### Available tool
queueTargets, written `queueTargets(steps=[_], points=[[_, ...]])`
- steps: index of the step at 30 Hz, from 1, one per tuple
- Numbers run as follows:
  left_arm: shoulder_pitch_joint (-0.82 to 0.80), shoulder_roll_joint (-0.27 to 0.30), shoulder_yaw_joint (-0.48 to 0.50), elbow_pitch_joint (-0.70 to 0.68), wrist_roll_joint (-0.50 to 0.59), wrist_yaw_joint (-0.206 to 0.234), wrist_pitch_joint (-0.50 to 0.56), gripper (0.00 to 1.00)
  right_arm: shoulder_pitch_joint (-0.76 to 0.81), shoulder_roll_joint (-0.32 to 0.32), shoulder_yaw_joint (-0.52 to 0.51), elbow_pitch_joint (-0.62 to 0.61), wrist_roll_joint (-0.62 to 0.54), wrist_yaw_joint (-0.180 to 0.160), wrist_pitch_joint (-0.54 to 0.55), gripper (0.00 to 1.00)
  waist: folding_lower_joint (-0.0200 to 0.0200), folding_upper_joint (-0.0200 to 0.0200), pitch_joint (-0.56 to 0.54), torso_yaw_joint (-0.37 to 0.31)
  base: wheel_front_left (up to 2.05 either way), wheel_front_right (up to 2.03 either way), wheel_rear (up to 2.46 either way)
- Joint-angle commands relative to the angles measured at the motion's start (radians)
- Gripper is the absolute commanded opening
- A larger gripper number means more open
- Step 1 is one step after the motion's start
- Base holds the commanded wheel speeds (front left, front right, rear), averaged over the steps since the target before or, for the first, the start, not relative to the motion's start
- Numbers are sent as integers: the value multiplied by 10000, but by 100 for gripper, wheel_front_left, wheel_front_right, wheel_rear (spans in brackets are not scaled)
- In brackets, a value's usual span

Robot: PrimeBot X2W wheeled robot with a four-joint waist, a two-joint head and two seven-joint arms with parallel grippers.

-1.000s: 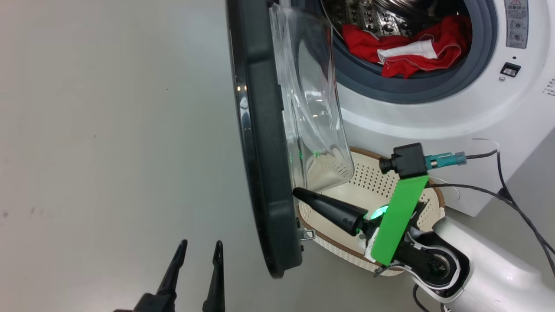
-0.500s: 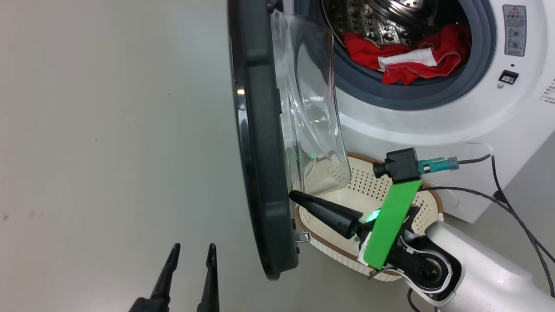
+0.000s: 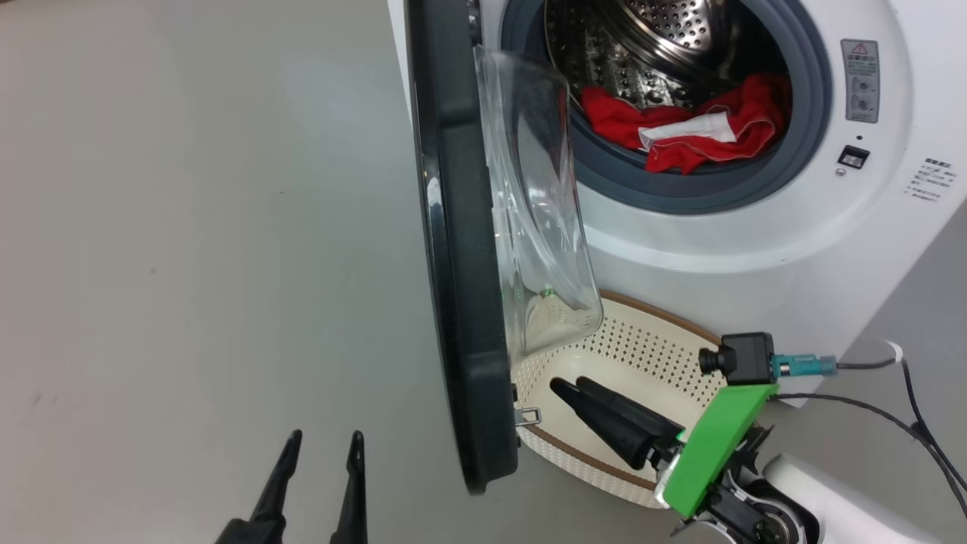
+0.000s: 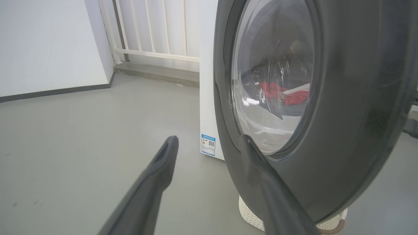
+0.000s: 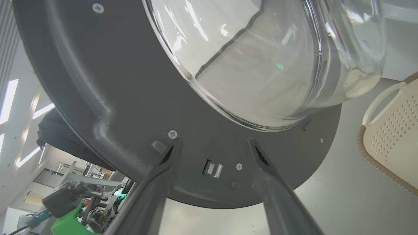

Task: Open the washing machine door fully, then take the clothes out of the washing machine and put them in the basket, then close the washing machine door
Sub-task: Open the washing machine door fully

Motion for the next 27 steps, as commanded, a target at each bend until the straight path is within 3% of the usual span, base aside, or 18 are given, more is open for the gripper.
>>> queueTargets(steps=[1, 21, 27], points=[[-212, 72, 406, -205, 118, -44, -80, 100, 160, -49, 77, -147, -129, 77, -198, 100, 0, 0, -53, -132, 0, 0, 0], [58, 72, 952, -270, 182, -121, -80, 100, 632, -602, 589, 1821, -1453, 77, -2644, 100, 0, 0, -254, -917, 0, 0, 0], [56, 72, 1045, -318, 171, -111, -80, 100, 865, -308, -1001, 2266, -3624, 77, -2713, 100, 0, 0, -200, -1084, 0, 0, 0]])
